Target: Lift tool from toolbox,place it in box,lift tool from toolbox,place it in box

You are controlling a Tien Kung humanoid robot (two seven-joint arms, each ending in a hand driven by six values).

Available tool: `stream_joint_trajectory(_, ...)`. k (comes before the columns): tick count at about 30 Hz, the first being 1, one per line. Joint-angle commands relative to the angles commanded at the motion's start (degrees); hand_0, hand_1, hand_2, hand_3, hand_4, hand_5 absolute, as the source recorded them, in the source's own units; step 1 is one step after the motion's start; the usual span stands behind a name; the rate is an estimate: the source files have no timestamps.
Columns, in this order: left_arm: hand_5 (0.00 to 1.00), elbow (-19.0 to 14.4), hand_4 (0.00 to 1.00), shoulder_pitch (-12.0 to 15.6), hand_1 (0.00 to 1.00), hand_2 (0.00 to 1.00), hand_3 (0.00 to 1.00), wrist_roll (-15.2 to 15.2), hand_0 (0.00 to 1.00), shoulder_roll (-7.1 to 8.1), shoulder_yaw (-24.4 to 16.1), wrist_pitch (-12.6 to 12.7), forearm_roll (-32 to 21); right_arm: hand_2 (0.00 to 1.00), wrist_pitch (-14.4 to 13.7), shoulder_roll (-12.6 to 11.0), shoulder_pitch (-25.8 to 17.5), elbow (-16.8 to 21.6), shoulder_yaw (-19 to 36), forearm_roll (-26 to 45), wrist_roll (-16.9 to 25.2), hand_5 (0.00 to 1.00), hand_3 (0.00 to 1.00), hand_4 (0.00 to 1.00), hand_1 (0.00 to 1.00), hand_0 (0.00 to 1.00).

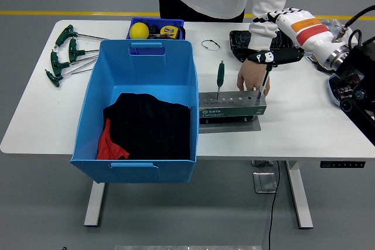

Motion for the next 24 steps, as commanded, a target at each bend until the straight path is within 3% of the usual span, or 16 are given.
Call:
stream_joint_trajectory(4,0.684,0.1,0.726,0.0,0.831,0.826,0.714,0.2,0.79,0.04,-0.3,0.0,0.3,0.684,1.2,1.3,1.8,-3.5,-1.5,-1.4,-0.3,0.786,0.754,0.998,0.663,0.707)
stream_joint_trajectory(5,0.684,0.1,0.725,-0.1,0.828,0.816,0.707,0.3,0.791,0.04,-0.5,0.0,0.4,0.613,1.5,1.6,2.4,-4.4,-2.1,-1.9,-0.5,0.788,0.714,0.998,0.595,0.587)
stream_joint_trajectory(10,0.684,0.1,0.725,-0.3,0.828,0.816,0.707,0.5,0.791,-0.04,-1.0,-0.1,0.8,0.613,1.8,2.4,4.2,-7.8,-4.3,-2.7,-0.8,0.788,0.714,0.998,0.595,0.587)
stream_joint_trajectory(11,0.677,0.1,0.72,-0.3,0.826,0.815,0.699,0.5,0.789,-0.03,-1.1,-0.1,0.8,0.543,1.8,2.5,4.5,-8.2,-4.6,-2.9,-0.8,0.791,0.671,0.998,0.521,0.462)
stream_joint_trajectory(16,0.677,0.2,0.72,-0.3,0.826,0.815,0.699,0.5,0.789,-0.09,-1.1,-0.1,0.7,0.543,2.2,3.0,5.5,-11.0,-5.4,-4.1,-1.0,0.791,0.671,0.998,0.521,0.462)
stream_joint_trajectory(17,0.668,0.2,0.715,-0.3,0.824,0.812,0.7,0.5,0.789,-0.09,-1.2,-0.1,0.8,0.445,2.3,3.0,5.6,-11.6,-5.6,-4.2,-1.1,0.795,0.592,0.998,0.436,0.359)
stream_joint_trajectory(22,0.668,0.2,0.715,-0.4,0.824,0.812,0.7,0.7,0.789,-0.14,-1.4,-0.1,1.0,0.445,2.8,3.2,6.1,-13.8,-6.2,-4.4,-1.2,0.795,0.592,0.998,0.436,0.359)
stream_joint_trajectory(23,0.664,0.2,0.713,-0.4,0.822,0.806,0.695,0.7,0.791,-0.15,-1.4,-0.1,1.0,0.373,2.9,3.2,6.1,-14.1,-6.2,-4.3,-1.2,0.802,0.512,0.998,0.374,0.329)
stream_joint_trajectory(24,0.664,0.2,0.713,-0.4,0.822,0.806,0.695,0.7,0.791,-0.13,-1.4,-0.2,1.0,0.373,2.9,3.2,6.1,-14.2,-6.2,-4.2,-1.2,0.802,0.512,0.998,0.374,0.329)
